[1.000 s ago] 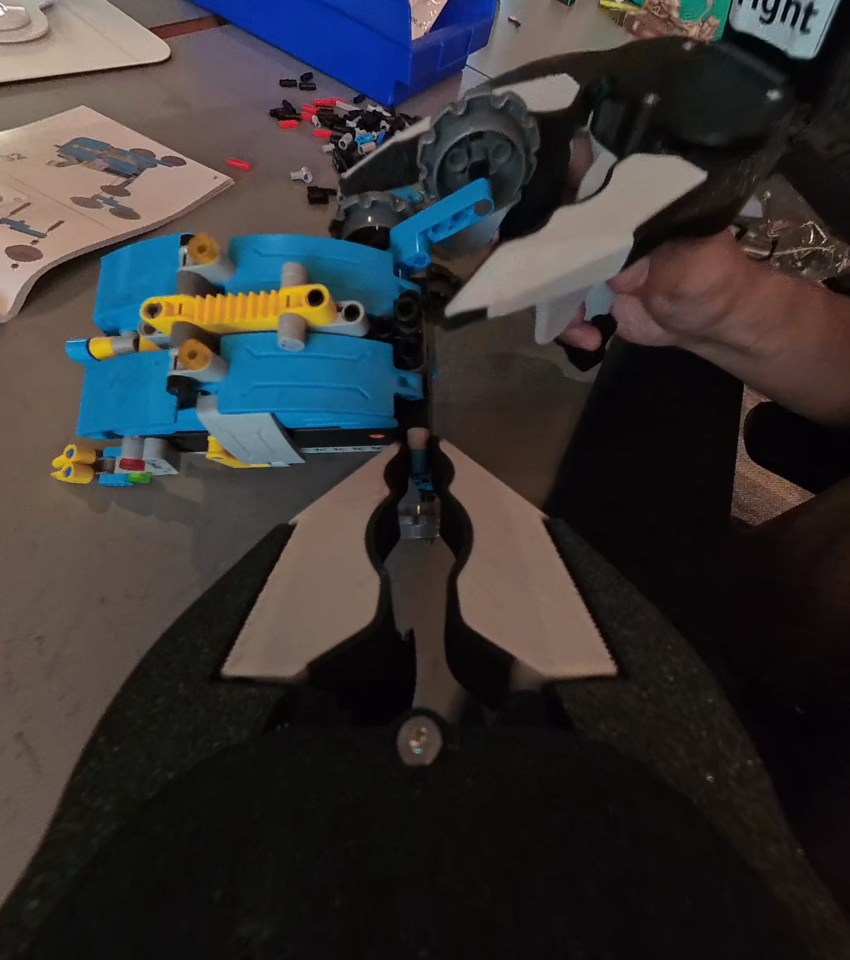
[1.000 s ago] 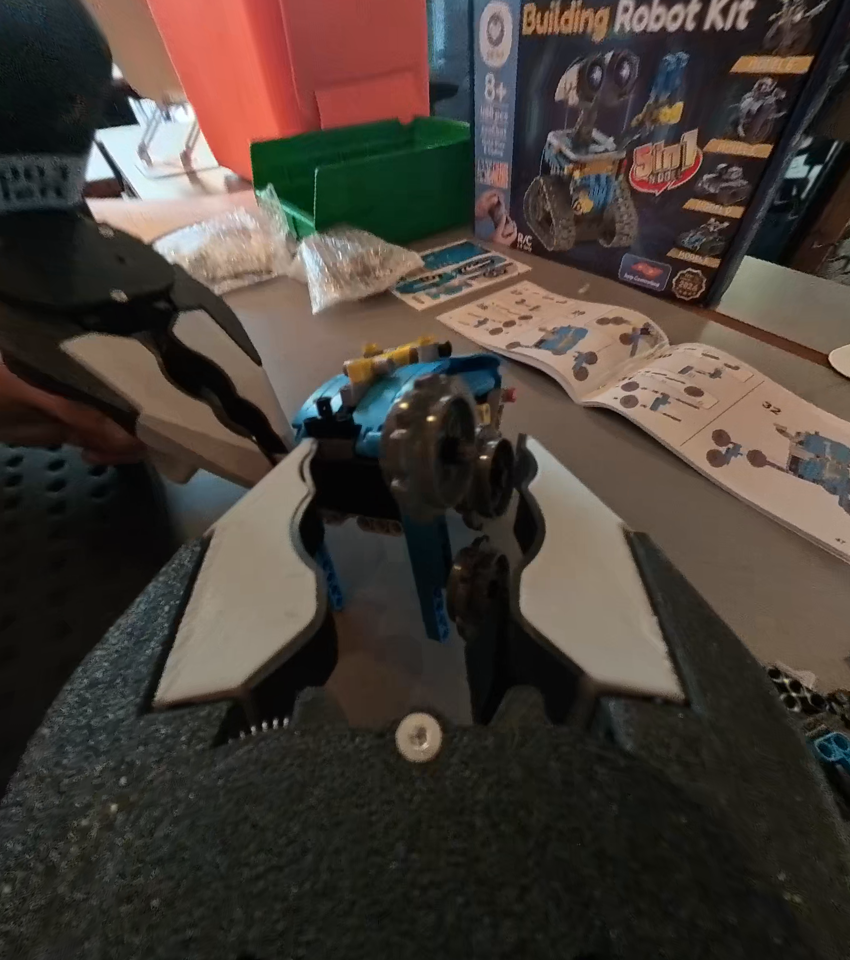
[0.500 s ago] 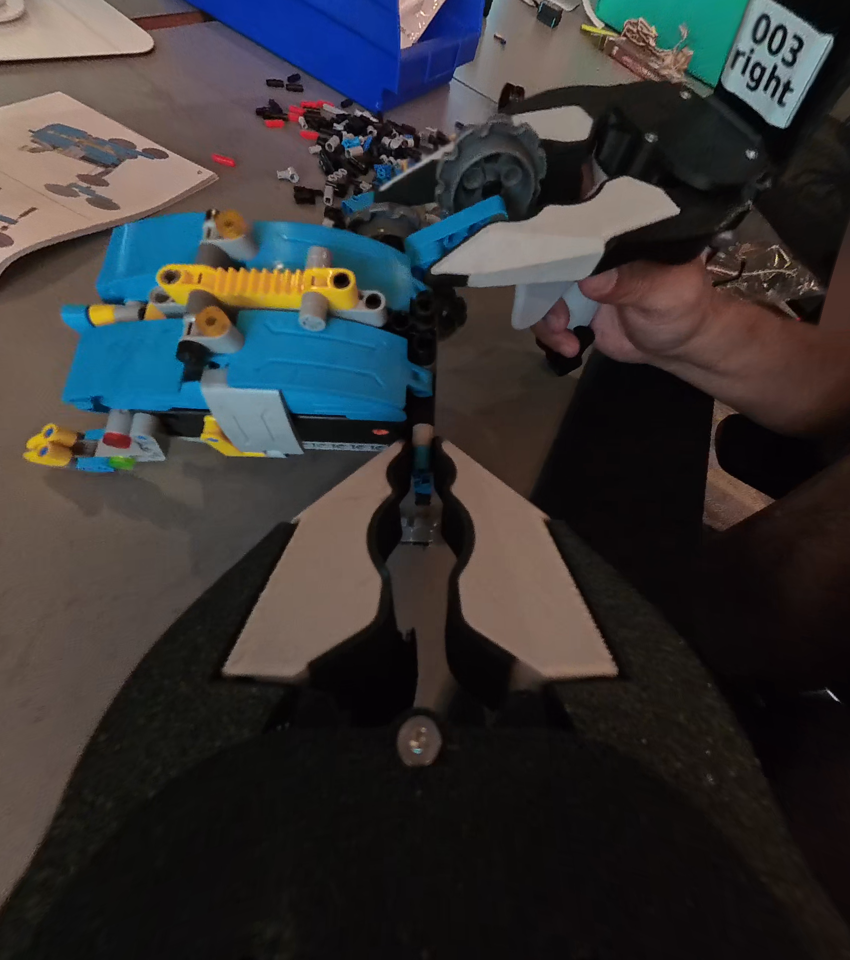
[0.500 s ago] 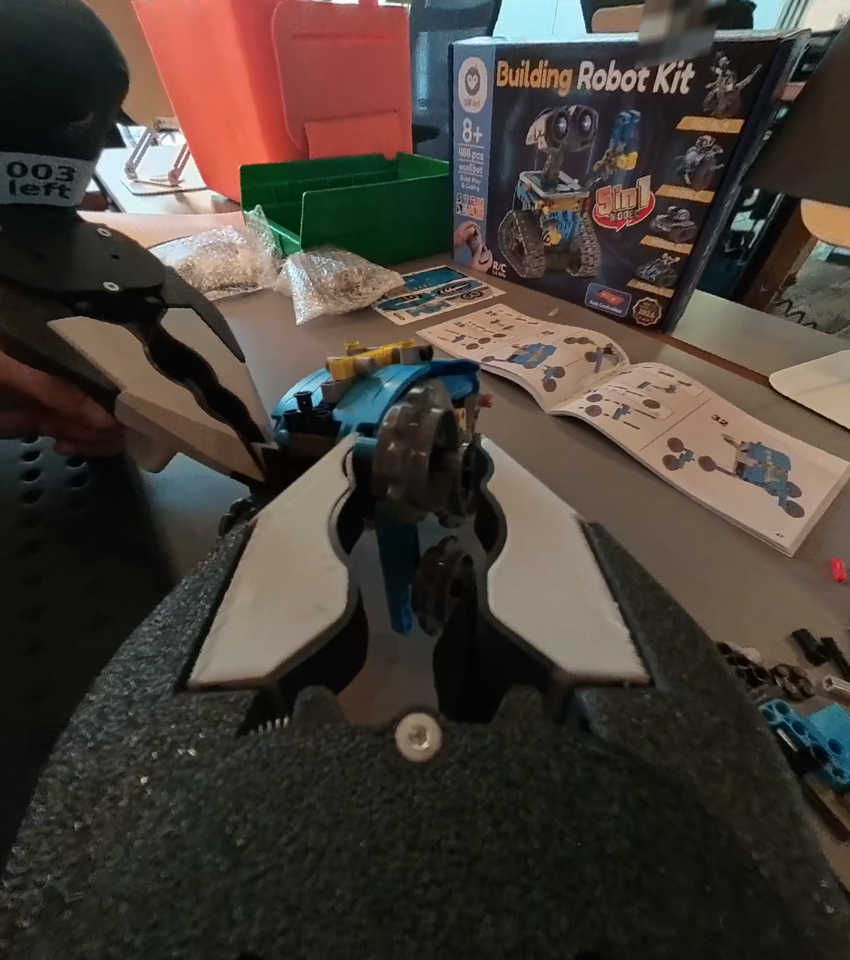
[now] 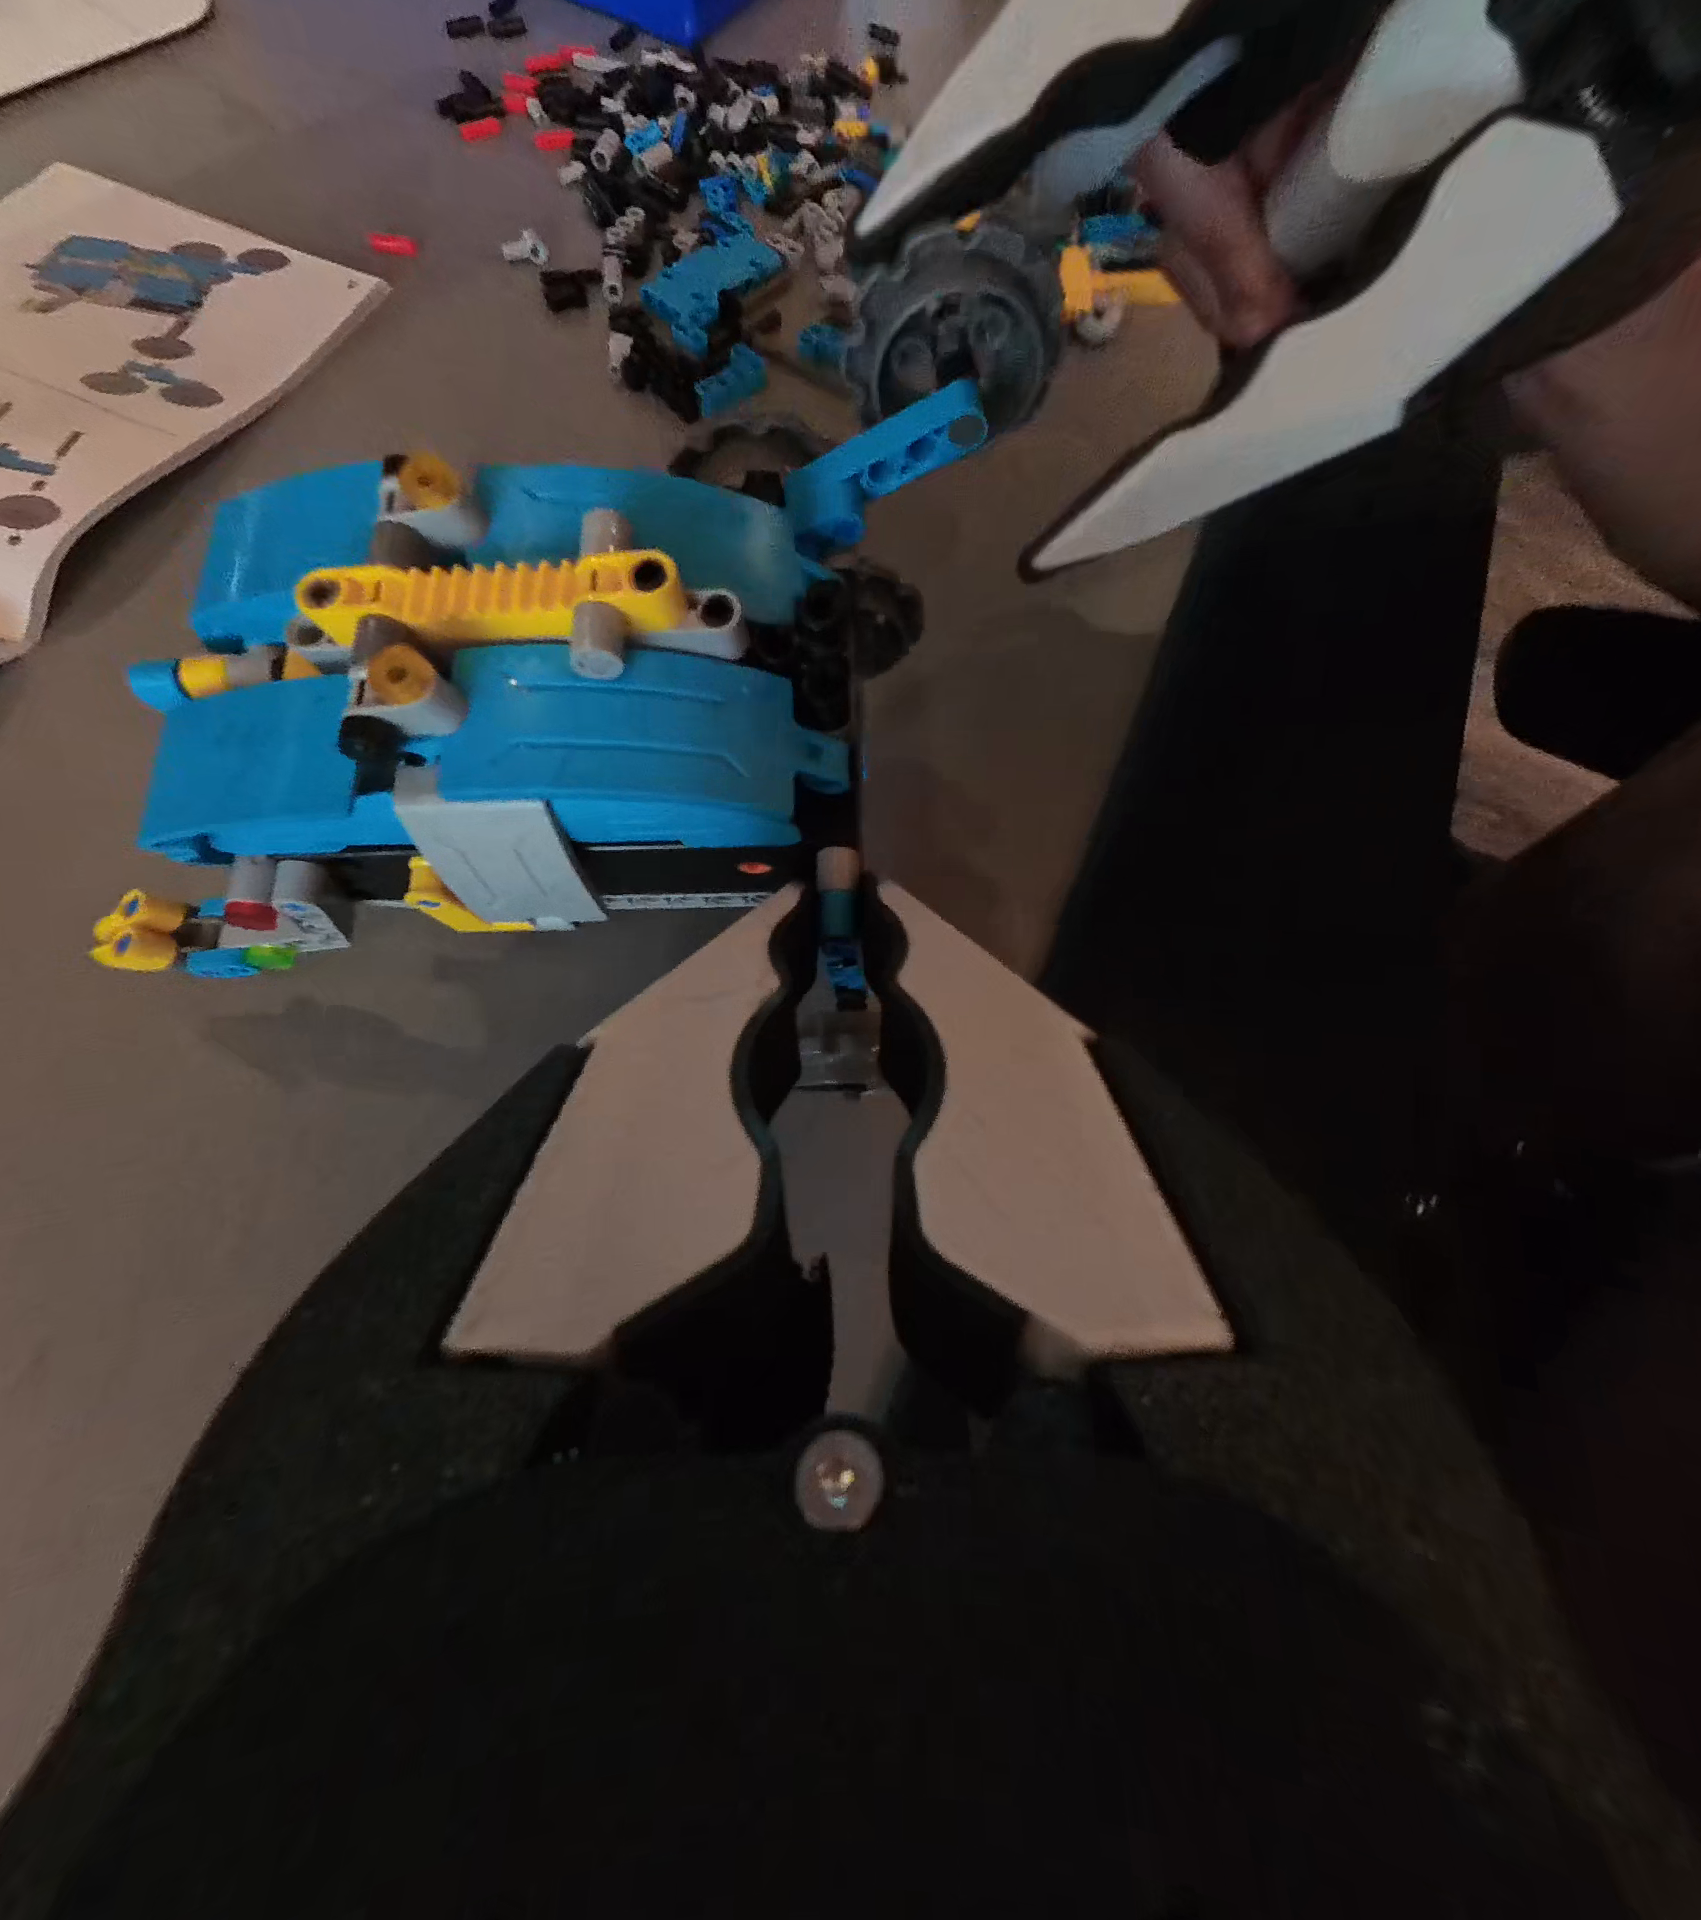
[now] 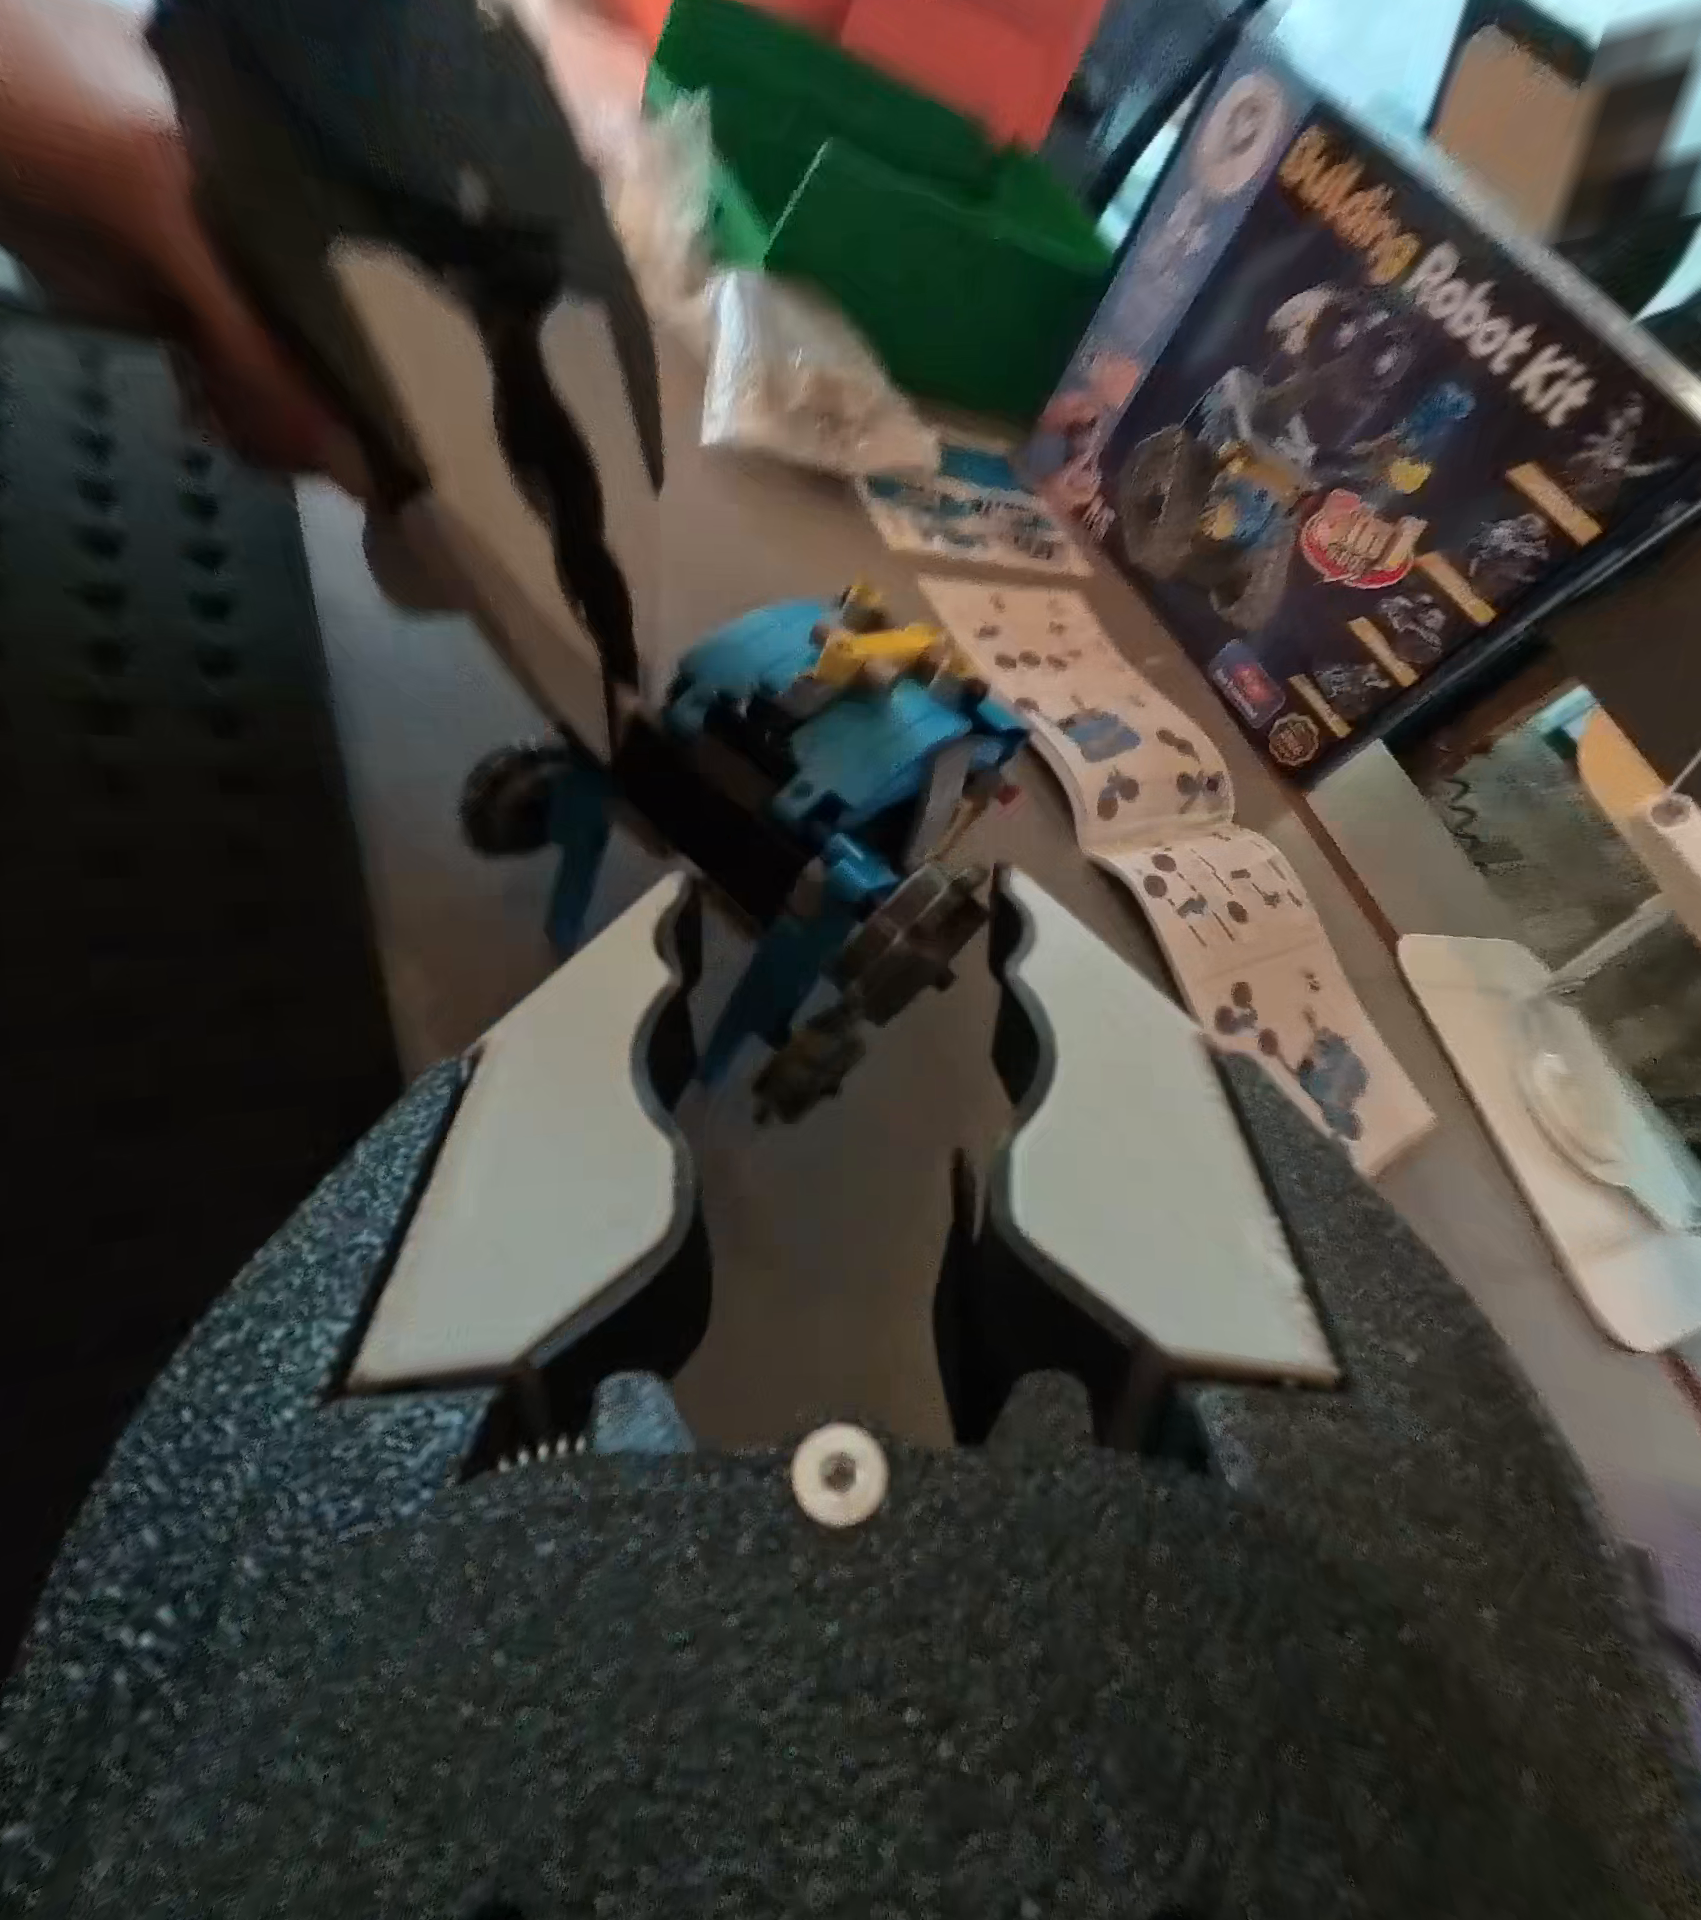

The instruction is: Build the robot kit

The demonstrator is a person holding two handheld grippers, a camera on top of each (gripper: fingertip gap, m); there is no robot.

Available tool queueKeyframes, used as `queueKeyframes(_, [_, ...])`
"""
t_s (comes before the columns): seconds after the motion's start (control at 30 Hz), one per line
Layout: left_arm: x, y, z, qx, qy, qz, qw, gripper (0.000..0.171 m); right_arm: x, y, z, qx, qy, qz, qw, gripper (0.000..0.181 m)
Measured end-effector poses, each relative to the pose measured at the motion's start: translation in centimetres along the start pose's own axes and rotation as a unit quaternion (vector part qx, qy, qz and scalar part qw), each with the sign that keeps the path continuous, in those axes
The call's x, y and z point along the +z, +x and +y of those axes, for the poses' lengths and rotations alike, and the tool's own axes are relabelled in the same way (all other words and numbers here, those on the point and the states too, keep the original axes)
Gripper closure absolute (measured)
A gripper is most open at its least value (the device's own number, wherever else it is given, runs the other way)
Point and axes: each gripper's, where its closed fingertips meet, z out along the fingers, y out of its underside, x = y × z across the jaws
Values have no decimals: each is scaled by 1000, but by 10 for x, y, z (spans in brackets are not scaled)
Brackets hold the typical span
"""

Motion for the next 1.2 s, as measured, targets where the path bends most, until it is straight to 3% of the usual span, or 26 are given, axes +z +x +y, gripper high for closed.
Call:
queueKeyframes(0.13, [-7, 4, 5, 28, -28, 9, 999, 165, 14, -3, 4, -125, -65, 15, 990, 143])
queueKeyframes(0.2, [-7, 3, 5, 5, -25, 11, 1000, 165, 20, 0, 9, -169, -103, 27, 980, 146])
queueKeyframes(0.37, [-8, 1, 4, -58, 4, 26, 998, 164, 16, -6, 13, -210, -117, 45, 970, 147])
queueKeyframes(0.5, [-10, 5, 7, 0, -10, 25, 1000, 164, 14, -14, 13, -102, -99, -3, 990, 145])
queueKeyframes(0.57, [-16, 7, 12, 47, -29, 41, 998, 165, 11, -25, 4, -60, -72, -74, 993, 133])
queueKeyframes(0.63, [-23, 8, 18, 74, -38, 69, 994, 165, 4, -35, -4, 2, -60, -191, 980, 116])
queueKeyframes(0.7, [-27, 7, 20, 72, -38, 94, 992, 165, 5, -11, -22, 51, 2, -230, 972, 113])
queueKeyframes(0.77, [-29, 4, 22, 65, -39, 109, 991, 165, 14, 18, -37, 122, 76, -270, 952, 123])
queueKeyframes(0.87, [-31, 0, 25, 47, -42, 113, 992, 164, 48, 30, -23, 201, 82, -323, 921, 115])
queueKeyframes(0.97, [-31, -1, 25, 45, -30, 97, 994, 164, 60, 5, -13, 224, 85, -355, 904, 110])
queueKeyframes(1.03, [-30, 0, 24, 37, -16, 93, 995, 164, 59, -9, -8, 209, 83, -345, 911, 116])
queueKeyframes(1.2, [-28, -2, 22, -11, 35, 83, 996, 163, 57, -6, -11, 202, 104, -300, 927, 127])
